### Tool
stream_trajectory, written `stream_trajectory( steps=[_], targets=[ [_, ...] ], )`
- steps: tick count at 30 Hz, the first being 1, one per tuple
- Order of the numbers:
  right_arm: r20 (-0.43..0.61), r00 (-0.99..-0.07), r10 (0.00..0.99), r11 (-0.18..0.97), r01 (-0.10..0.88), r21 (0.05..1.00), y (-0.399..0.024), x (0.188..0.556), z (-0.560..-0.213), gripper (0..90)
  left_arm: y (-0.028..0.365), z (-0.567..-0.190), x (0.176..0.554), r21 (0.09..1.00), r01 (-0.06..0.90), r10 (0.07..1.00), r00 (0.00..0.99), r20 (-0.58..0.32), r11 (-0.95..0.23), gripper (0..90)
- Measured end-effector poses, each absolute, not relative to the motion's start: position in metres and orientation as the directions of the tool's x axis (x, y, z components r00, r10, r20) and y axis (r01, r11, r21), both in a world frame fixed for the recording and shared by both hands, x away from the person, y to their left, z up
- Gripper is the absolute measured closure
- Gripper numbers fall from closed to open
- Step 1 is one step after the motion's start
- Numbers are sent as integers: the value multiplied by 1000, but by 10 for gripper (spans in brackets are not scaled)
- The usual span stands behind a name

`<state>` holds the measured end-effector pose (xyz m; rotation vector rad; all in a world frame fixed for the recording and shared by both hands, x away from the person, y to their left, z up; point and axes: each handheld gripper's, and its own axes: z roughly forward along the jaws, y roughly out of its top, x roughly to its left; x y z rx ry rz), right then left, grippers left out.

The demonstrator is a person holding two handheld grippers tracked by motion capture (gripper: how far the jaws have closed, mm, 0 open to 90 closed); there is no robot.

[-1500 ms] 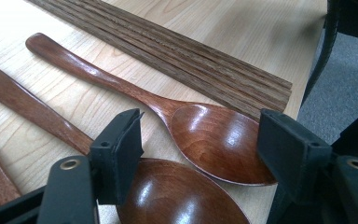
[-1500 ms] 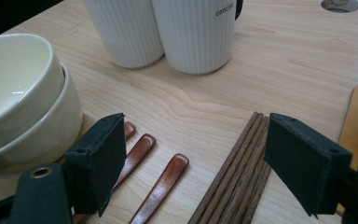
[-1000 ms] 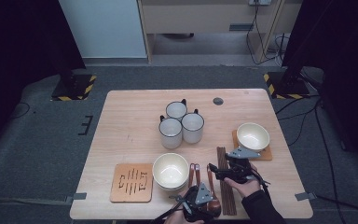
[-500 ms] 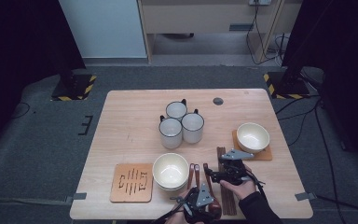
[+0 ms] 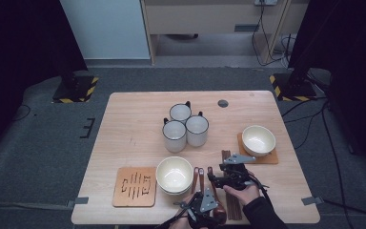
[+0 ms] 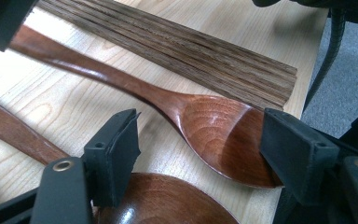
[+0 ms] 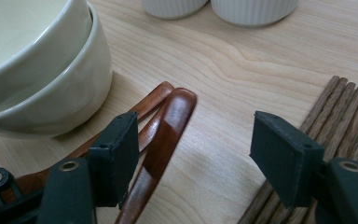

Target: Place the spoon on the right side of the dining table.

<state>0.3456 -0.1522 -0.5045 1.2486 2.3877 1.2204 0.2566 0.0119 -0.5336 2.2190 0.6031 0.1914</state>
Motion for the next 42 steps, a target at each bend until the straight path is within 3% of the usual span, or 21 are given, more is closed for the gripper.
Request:
stream_trajectory(
  steps=[13, 19, 42],
  targets=[
    [223, -630, 744, 336, 642, 689, -151, 349, -513, 488, 13, -534, 256, 752, 359, 483, 873, -62, -553, 273],
    [227, -630, 743, 350, 654, 671, -151, 349, -514, 610, 13, -534, 256, 753, 359, 485, 873, -61, -551, 273],
    [266, -685, 679, 311, 596, 741, -152, 346, -496, 692, 14, -532, 258, 743, 386, 508, 858, -72, -546, 303]
  ],
)
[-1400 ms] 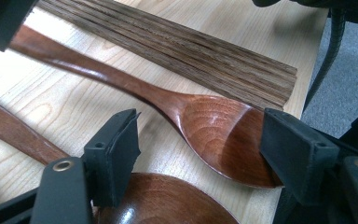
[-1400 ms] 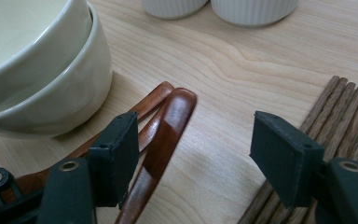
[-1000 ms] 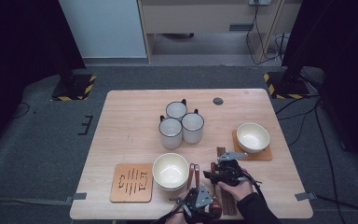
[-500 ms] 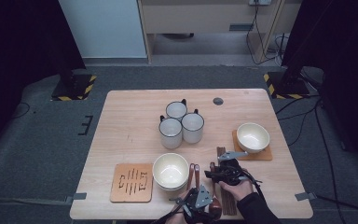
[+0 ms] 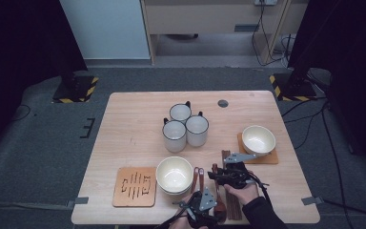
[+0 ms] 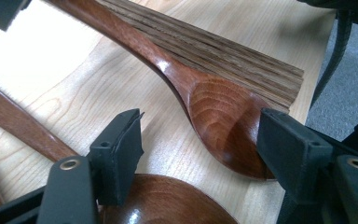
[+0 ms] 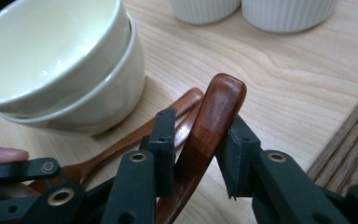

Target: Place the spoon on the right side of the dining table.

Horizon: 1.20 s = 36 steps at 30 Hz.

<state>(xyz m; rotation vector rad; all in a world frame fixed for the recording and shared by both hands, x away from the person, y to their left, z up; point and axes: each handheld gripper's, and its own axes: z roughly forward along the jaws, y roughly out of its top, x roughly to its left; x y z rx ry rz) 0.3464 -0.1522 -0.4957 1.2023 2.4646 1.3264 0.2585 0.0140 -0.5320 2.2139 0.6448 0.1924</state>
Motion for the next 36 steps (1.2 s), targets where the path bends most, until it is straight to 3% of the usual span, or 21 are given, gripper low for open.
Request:
stream_trajectory(
  steps=[36],
  targets=[
    [343, -710, 615, 209, 566, 798, -159, 343, -480, 761, 19, -528, 264, 741, 409, 556, 829, -58, -532, 344]
  ],
)
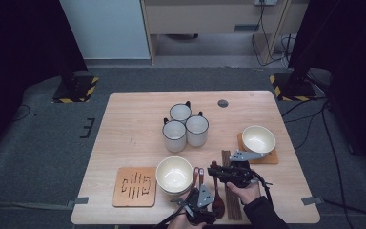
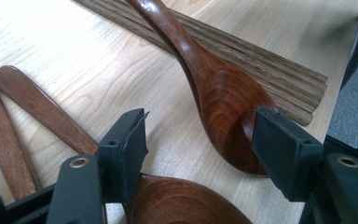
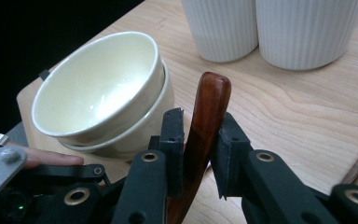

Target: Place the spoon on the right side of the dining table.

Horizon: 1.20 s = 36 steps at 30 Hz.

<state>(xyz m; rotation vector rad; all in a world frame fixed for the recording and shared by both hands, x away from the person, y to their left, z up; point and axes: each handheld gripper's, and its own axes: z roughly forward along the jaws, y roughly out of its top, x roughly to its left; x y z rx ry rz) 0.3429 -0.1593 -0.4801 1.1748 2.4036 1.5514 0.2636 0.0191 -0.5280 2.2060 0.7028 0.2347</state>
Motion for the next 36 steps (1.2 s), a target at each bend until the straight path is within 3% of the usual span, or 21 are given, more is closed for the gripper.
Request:
stream_trajectory(
  steps=[14, 21, 36],
  targets=[
    [356, -719, 597, 182, 554, 813, -161, 342, -476, 791, 20, -528, 264, 741, 409, 561, 826, -51, -533, 350],
    [450, -704, 549, 115, 597, 794, -162, 342, -474, 847, 20, -528, 265, 739, 402, 564, 825, -37, -540, 365],
    [411, -690, 596, 59, 549, 834, -172, 342, -461, 848, 26, -517, 266, 783, 391, 575, 816, -53, -483, 416]
  ],
)
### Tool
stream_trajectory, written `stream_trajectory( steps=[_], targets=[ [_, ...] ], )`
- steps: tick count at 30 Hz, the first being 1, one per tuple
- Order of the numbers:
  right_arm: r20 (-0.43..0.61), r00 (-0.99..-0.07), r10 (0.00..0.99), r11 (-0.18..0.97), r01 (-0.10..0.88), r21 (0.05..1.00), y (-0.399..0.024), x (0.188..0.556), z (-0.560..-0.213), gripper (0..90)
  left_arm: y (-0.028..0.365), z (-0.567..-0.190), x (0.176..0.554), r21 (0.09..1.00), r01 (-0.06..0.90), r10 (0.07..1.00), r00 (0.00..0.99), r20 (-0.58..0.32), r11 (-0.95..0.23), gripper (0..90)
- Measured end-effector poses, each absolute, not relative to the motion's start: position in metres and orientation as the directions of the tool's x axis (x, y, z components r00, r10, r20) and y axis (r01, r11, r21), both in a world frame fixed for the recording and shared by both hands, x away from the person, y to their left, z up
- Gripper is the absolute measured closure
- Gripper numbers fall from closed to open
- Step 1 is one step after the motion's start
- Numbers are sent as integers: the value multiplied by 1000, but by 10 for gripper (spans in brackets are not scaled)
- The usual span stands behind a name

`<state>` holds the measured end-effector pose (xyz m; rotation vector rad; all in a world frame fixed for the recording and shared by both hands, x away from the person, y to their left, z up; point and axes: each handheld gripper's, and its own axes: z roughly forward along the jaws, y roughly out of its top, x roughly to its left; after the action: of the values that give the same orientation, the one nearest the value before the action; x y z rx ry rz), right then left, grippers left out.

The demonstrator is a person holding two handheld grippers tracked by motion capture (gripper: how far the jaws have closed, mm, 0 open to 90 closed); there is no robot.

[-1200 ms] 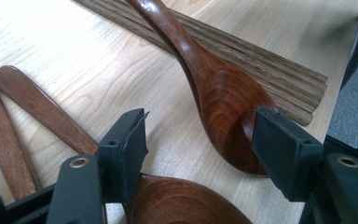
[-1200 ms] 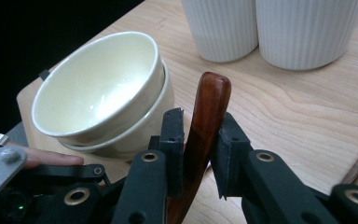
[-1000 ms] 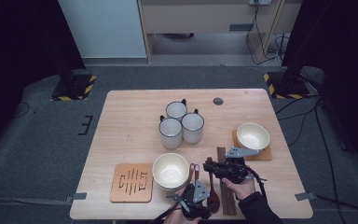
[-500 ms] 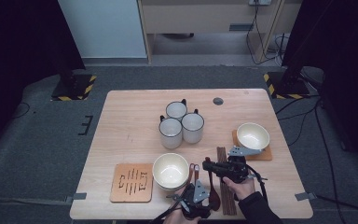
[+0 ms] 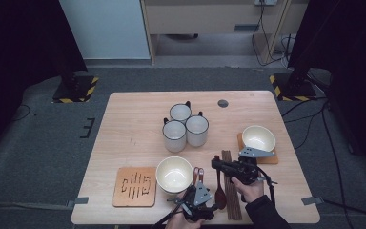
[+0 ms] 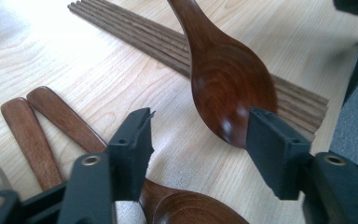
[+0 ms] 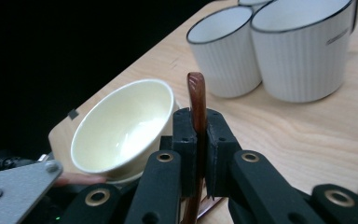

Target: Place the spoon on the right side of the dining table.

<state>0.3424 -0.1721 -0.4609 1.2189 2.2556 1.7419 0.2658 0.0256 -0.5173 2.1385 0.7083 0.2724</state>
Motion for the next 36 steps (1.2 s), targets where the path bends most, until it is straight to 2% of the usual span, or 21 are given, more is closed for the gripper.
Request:
stream_trajectory(
  steps=[16, 36],
  targets=[
    [364, -631, 685, -34, 472, 881, -196, 346, -442, 848, 34, -496, 265, 826, 381, 568, 818, -92, -415, 506],
    [333, -590, 736, -81, 412, 908, -204, 349, -434, 848, 60, -459, 273, 889, 348, 605, 789, -107, -297, 500]
  ],
)
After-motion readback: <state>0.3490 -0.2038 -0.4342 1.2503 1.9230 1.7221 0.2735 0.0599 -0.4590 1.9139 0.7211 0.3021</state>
